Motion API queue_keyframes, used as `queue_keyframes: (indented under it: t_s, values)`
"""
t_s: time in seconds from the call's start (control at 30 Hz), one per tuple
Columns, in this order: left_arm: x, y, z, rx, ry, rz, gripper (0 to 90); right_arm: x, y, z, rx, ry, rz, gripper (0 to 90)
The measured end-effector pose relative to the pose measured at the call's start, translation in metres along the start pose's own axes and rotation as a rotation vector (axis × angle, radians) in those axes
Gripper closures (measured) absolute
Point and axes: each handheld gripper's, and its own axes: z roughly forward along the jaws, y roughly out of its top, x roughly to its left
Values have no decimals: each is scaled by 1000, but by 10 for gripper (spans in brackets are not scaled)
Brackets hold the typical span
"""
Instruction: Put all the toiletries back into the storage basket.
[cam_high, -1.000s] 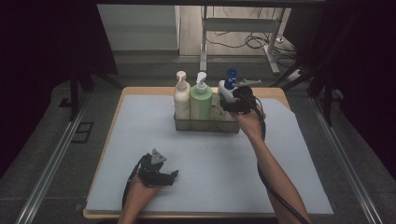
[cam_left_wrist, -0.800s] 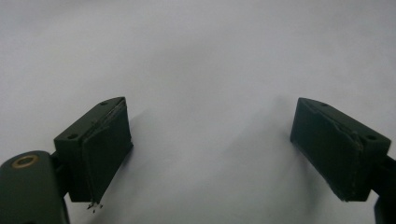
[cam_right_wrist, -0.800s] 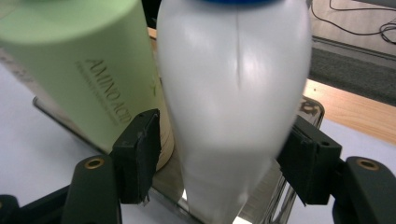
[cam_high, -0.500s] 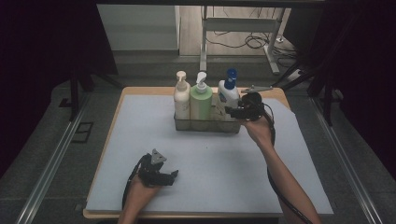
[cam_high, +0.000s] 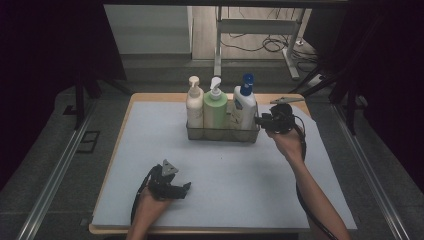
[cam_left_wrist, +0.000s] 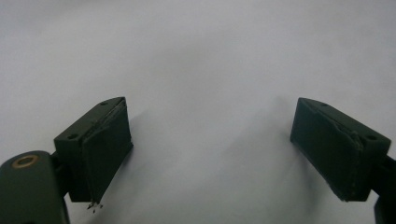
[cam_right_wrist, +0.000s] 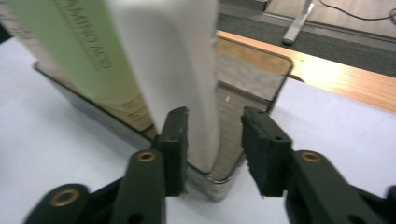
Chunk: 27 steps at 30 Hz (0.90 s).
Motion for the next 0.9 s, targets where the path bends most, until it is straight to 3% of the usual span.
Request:
queue_keyframes:
  t_s: [0.33, 0.7, 0.9]
  values:
    - [0, 0, 0, 0, 0, 0, 121, -8, 4, 22, 27, -61, -14, 885]
    - [0, 0, 0, 1, 0, 1, 121, -12, 7, 52, 54, -56, 20, 896]
    - [0, 0, 0, 1, 1, 2, 121, -13, 2, 65, 78, -28, 42, 895]
